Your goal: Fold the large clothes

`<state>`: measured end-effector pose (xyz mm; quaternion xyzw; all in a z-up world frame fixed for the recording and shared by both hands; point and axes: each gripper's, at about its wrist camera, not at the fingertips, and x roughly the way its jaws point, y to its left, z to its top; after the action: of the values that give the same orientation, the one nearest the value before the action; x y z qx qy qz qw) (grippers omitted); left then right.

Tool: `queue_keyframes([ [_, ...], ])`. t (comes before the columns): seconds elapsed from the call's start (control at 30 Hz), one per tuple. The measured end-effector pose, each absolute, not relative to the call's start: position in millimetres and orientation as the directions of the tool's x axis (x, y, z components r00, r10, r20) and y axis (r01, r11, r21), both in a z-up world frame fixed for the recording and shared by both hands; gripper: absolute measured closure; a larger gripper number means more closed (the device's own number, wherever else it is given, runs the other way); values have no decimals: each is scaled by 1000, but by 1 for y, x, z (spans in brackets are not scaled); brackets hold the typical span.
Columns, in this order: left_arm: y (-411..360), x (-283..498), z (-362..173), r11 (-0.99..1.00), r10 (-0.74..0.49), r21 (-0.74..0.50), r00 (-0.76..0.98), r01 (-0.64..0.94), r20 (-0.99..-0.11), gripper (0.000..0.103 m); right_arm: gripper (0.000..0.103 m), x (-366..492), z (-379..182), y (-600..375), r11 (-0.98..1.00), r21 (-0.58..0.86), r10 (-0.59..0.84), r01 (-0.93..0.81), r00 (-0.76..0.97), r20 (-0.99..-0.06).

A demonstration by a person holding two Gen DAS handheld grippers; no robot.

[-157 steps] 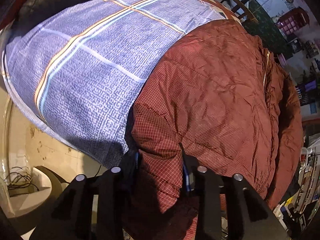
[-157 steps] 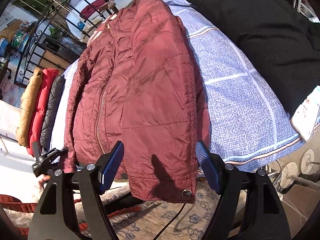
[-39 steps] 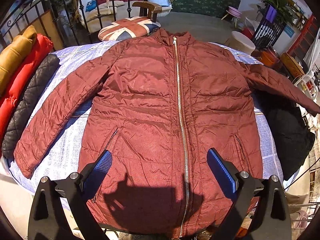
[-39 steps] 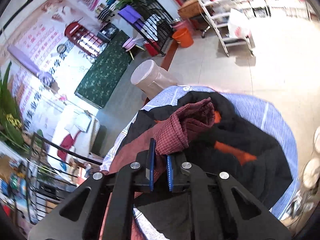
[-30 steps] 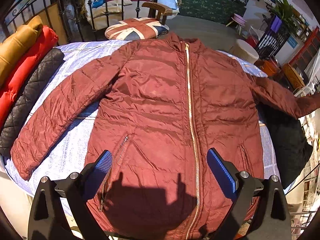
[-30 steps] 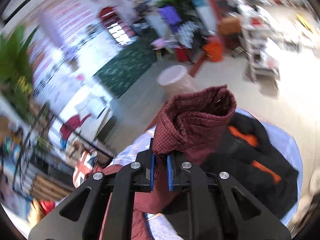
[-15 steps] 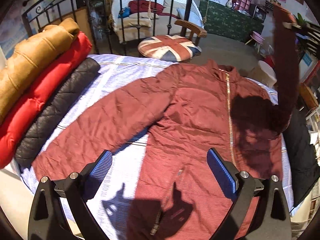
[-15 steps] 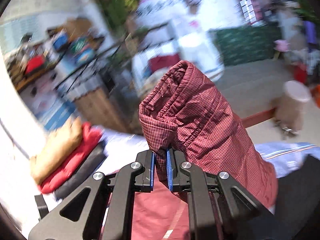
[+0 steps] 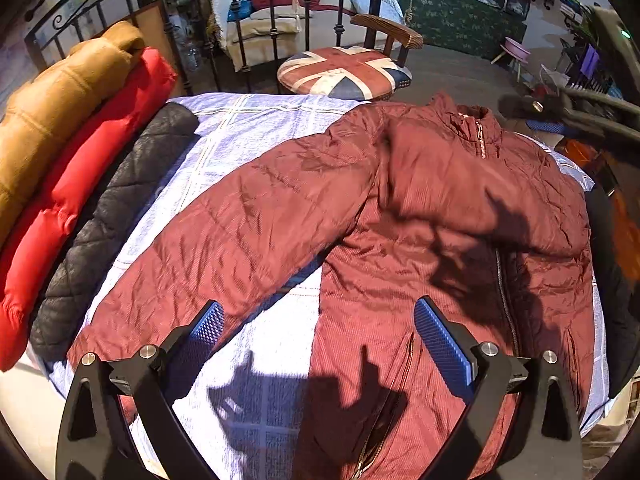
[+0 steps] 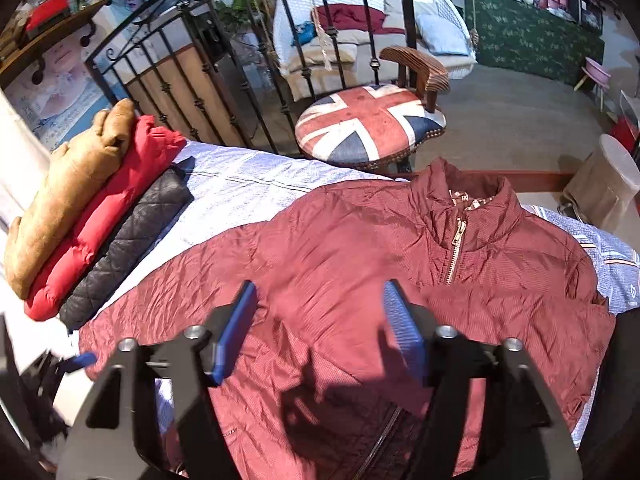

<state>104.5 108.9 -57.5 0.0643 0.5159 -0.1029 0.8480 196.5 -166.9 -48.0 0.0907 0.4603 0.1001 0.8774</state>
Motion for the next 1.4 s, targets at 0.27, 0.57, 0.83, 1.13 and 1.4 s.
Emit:
queue_keyframes([
  [0.27, 42, 164, -60, 935, -199, -33, 447, 353, -872, 9, 29, 171, -94, -236, 974, 203, 137, 98, 455, -880],
  [0.57, -67, 220, -121, 880, -198, -16, 336, 474, -921, 9, 29, 163, -180, -338, 955, -24, -89, 297, 208, -974],
  [0.83, -79, 234, -185, 905, -102, 6, 232, 425, -967, 5, 18, 158, -207, -362, 945, 7, -58, 327, 188, -981],
  [1.13, -80, 237, -206, 913, -101, 10, 249, 409, -963, 4, 5, 177, -229, -359, 934, -89, -147, 345, 146, -978],
  [1.4, -75, 229, -195, 916, -97, 12, 250, 401, -963, 5, 5, 178, -229, -344, 924, -129, -193, 360, 149, -970],
])
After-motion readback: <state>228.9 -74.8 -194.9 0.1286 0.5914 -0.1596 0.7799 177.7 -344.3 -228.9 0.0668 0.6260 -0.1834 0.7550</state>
